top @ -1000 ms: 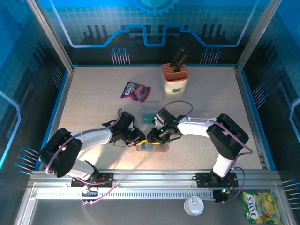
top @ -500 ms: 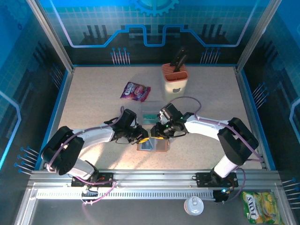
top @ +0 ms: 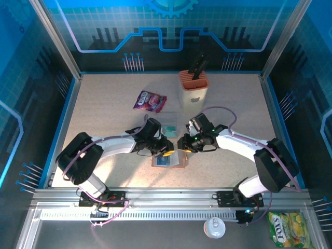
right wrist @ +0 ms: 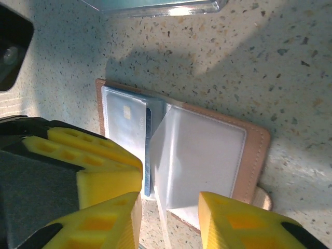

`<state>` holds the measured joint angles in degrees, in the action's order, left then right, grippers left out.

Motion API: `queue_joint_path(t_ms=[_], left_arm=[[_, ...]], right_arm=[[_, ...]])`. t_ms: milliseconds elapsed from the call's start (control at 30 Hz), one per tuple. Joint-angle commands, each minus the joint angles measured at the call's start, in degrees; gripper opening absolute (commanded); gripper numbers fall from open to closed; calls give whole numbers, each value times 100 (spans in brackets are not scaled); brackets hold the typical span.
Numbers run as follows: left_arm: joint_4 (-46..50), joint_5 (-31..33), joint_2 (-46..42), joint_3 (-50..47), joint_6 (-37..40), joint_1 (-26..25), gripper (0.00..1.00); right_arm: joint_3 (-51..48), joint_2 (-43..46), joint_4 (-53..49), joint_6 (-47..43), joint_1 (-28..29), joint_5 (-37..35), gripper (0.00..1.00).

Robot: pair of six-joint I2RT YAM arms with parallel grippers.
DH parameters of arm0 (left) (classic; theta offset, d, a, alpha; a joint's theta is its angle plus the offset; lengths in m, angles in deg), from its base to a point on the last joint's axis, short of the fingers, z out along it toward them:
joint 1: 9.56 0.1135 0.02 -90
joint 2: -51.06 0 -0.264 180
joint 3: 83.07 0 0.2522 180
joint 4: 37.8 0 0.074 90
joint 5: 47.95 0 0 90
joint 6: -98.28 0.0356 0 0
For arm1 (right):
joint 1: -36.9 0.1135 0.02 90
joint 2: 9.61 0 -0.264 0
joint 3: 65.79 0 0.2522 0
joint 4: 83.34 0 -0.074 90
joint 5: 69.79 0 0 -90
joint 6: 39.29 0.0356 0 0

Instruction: Take the credit cards out of the card holder

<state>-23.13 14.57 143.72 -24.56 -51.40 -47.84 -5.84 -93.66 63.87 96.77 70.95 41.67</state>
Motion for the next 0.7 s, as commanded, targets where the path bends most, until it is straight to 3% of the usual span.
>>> queue_joint_path(t_ms=[0, 300, 667], left_arm=[[-79, -201, 247, 309, -53, -146, 21], [-44, -259, 538, 579, -32, -243, 22], [284, -30, 7, 224, 232, 118, 21]], right_arm=[[-156, 206, -206, -107, -108, -52, 35], [-287, 330, -135, -69, -145, 40, 36], [-111, -26, 129, 105, 161, 190, 35]])
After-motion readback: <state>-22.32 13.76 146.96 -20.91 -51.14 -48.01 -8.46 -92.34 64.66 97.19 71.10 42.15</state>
